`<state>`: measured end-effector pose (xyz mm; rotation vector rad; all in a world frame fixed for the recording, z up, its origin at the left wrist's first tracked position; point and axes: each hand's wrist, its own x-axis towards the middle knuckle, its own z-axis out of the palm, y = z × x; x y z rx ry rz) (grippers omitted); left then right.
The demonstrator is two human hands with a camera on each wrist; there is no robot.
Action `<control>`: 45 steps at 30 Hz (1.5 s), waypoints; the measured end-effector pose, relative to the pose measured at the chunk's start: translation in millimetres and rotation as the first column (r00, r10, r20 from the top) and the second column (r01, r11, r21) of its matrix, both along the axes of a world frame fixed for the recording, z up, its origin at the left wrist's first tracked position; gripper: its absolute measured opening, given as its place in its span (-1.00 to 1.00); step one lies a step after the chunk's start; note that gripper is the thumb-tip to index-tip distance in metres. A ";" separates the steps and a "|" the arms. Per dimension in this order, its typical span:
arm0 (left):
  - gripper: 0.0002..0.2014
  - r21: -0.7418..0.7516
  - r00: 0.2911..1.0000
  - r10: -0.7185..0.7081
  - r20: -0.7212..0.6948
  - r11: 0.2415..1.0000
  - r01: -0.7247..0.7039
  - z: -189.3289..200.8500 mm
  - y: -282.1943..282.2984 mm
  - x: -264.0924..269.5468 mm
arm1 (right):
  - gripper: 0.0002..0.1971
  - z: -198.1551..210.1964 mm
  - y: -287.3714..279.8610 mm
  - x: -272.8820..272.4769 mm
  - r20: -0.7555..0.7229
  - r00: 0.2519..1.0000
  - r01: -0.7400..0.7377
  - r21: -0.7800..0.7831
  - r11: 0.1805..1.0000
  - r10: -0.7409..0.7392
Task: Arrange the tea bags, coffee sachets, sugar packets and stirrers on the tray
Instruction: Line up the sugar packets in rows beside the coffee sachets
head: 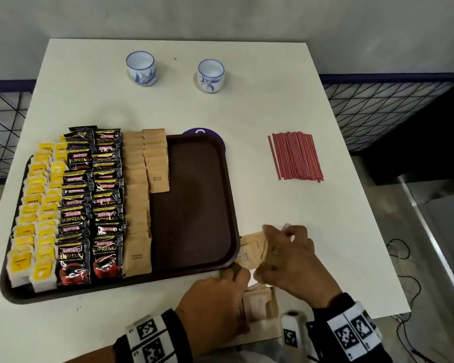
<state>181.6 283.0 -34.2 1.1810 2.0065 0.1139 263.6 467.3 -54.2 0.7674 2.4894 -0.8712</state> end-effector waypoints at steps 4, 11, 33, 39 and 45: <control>-0.39 0.060 0.995 0.096 0.002 0.994 -0.096 -4.7 -5.1 -0.1 | -0.08 8.7 -13.7 11.9 -0.028 0.999 0.014 -0.041 0.999 -0.015; -0.55 0.116 0.998 0.070 -0.002 0.991 -0.069 -11.9 -20.1 -4.0 | 0.09 14.9 -30.4 12.2 0.046 0.995 -0.088 0.015 0.996 0.087; -0.69 0.378 0.997 -0.075 -0.019 0.923 0.077 -33.6 -69.1 -22.2 | -0.18 14.5 -62.2 8.4 -0.058 0.986 -0.163 -0.230 0.959 0.154; -0.54 0.323 0.998 -0.018 0.055 0.947 0.000 -35.8 -74.4 -23.1 | -0.32 25.5 -60.7 0.2 -0.095 0.974 -0.221 -0.255 0.941 0.204; -0.44 0.314 0.996 0.025 0.085 0.948 -0.050 -32.7 -77.0 -20.9 | -0.42 22.8 -60.8 -2.4 -0.114 0.935 -0.352 -0.169 0.921 0.337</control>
